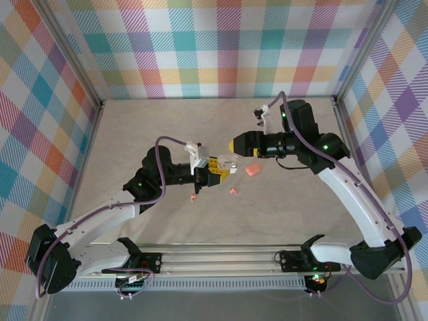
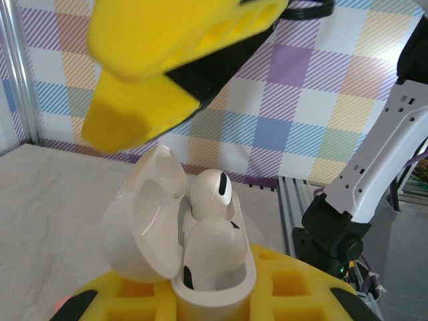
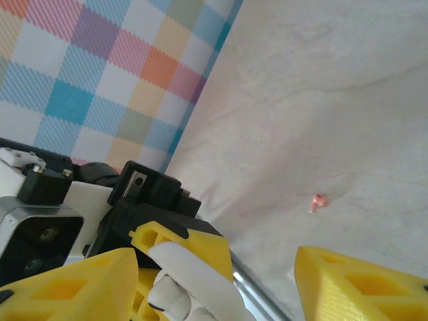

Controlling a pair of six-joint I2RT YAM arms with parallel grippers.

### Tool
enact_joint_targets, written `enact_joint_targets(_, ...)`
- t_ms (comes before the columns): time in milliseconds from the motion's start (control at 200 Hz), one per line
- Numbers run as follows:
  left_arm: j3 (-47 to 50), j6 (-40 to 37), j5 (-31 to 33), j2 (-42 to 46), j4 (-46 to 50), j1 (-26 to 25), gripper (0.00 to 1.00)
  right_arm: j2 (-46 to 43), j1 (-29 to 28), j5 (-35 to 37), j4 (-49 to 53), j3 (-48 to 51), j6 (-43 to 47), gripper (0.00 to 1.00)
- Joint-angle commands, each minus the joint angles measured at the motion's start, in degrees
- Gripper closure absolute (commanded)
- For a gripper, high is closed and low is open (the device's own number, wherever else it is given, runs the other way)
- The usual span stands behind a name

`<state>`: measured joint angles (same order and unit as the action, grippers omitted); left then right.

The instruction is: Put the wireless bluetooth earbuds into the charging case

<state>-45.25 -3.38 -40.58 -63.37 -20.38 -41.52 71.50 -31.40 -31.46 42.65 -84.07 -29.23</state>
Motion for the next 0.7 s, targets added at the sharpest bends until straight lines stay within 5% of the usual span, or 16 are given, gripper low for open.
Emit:
enact_joint_targets(0, -2.4, -1.2, -3.1, -0.7, -0.2, -0.6, 1.00, 1.6, 0.5, -7.2, -1.1, 0.5, 0.0, 0.35)
enact_joint_targets(695, -2.1, -1.1, 0.1, -3.3, -1.4, -0.4, 1.00, 1.4, 0.5, -18.7, -6.0, 1.9, -0.3, 0.38)
